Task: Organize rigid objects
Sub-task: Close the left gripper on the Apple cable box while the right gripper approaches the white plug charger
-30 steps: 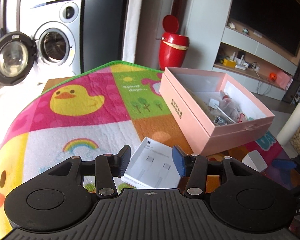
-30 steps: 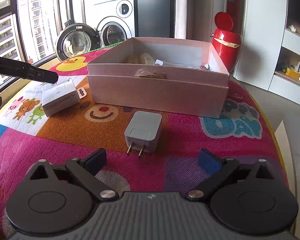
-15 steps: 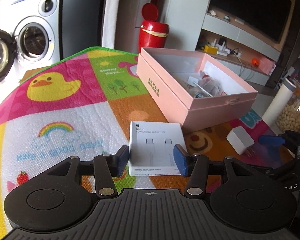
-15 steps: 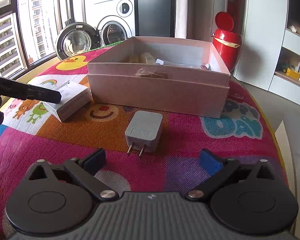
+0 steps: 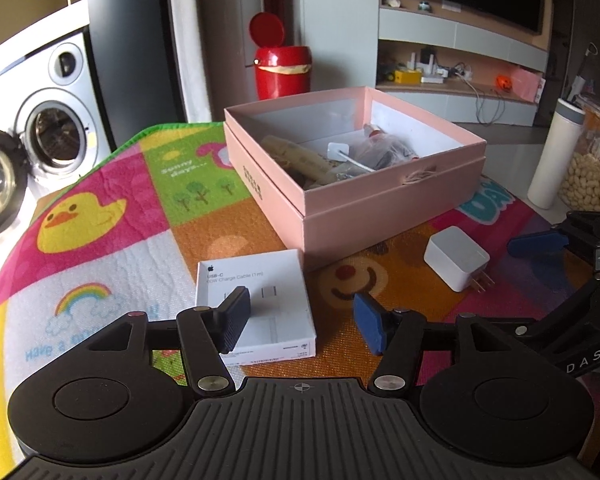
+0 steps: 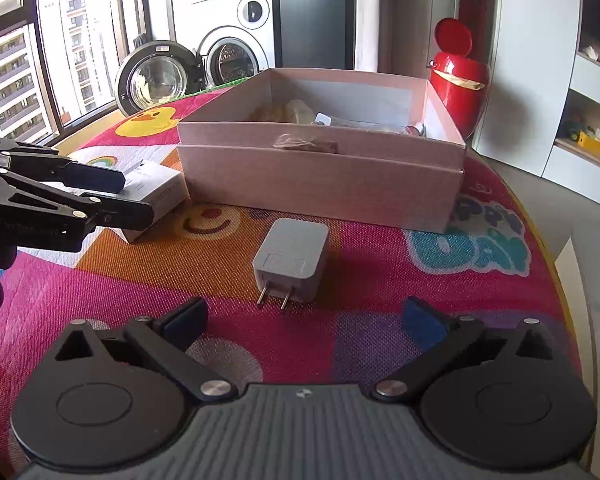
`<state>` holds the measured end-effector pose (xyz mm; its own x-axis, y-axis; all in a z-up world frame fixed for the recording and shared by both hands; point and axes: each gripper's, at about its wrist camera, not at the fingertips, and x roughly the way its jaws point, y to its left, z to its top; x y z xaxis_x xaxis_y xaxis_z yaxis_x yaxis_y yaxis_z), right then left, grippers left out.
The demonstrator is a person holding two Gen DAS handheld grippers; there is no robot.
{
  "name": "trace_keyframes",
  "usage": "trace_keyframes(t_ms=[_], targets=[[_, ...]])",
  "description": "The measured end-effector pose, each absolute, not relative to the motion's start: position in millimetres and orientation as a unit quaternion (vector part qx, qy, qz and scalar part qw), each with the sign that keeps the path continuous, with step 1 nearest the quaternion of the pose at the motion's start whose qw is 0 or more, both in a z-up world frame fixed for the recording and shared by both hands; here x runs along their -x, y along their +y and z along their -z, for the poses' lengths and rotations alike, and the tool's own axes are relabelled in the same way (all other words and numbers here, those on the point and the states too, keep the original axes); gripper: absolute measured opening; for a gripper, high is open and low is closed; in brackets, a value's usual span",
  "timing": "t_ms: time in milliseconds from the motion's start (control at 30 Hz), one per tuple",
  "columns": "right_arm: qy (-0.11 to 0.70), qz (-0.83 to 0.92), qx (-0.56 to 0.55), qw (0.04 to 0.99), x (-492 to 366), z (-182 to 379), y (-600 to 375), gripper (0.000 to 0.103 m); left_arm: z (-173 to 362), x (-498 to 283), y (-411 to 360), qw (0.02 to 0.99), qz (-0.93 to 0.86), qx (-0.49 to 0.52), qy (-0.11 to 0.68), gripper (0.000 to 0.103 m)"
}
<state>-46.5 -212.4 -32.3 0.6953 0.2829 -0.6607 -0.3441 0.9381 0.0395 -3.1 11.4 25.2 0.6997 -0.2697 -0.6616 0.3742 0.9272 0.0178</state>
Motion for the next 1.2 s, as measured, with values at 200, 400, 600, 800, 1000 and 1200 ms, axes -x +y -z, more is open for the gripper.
trace_keyframes(t_ms=[200, 400, 600, 800, 1000, 1200], targets=[[0.353, -0.173, 0.048, 0.918, 44, 33, -212, 0.103, -23, 3, 6, 0.92, 0.184, -0.056, 0.341, 0.088], [0.347, -0.171, 0.047, 0.921, 48, 34, -211, 0.103, -36, 3, 28, 0.947, 0.094, -0.041, 0.305, 0.079], [0.346, -0.171, 0.047, 0.922, 48, 34, -212, 0.103, -25, -12, 51, 0.929, 0.095, 0.033, 0.356, 0.079], [0.346, -0.17, 0.047, 0.922, 48, 34, -212, 0.103, -12, -18, 31, 0.925, 0.089, 0.009, 0.369, 0.078], [0.346, -0.169, 0.047, 0.922, 48, 34, -212, 0.103, -9, -24, 19, 0.92, 0.082, -0.025, 0.383, 0.076], [0.338, -0.16, 0.058, 0.926, 41, 23, -204, 0.08, -11, -21, 23, 0.915, 0.095, -0.03, 0.391, 0.075]])
